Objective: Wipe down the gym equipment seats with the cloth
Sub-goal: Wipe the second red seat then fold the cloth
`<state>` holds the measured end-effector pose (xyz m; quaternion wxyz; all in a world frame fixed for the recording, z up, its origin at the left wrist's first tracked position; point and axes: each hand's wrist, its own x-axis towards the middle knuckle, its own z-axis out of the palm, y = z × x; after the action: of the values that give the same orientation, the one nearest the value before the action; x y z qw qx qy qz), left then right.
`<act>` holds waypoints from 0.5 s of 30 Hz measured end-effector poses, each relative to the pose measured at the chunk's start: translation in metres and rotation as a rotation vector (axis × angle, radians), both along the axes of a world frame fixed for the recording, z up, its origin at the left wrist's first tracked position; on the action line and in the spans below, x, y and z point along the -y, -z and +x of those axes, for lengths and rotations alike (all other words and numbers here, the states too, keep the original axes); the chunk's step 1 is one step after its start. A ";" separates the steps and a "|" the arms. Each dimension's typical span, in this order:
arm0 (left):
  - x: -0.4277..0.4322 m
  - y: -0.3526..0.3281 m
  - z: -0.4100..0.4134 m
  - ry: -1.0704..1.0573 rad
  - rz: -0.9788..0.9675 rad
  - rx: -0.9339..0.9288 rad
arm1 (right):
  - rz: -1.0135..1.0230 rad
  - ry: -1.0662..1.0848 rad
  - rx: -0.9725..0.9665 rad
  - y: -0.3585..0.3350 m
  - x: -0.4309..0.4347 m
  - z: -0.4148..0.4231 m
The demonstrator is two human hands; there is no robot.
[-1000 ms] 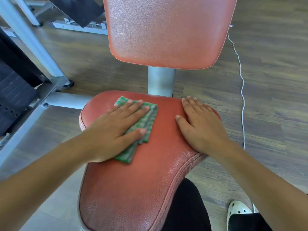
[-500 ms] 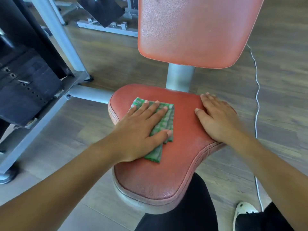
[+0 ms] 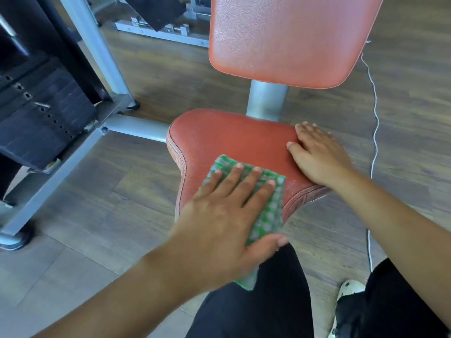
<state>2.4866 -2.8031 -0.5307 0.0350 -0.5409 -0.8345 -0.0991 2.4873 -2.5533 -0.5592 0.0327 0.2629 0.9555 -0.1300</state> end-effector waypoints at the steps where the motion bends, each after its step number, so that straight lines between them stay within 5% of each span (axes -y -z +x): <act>1: -0.007 0.002 0.006 0.000 -0.007 -0.029 | -0.004 -0.001 0.002 0.000 -0.001 0.000; 6: -0.010 0.010 0.013 0.063 0.003 -0.149 | -0.007 -0.018 0.010 0.001 -0.003 0.001; 15: 0.034 0.032 -0.022 0.333 0.390 -0.232 | 0.005 -0.039 0.011 0.002 -0.003 0.001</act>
<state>2.4641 -2.8374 -0.5626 0.2168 -0.6614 -0.6897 -0.1995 2.4882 -2.5501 -0.5612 0.0398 0.2449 0.9606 -0.1253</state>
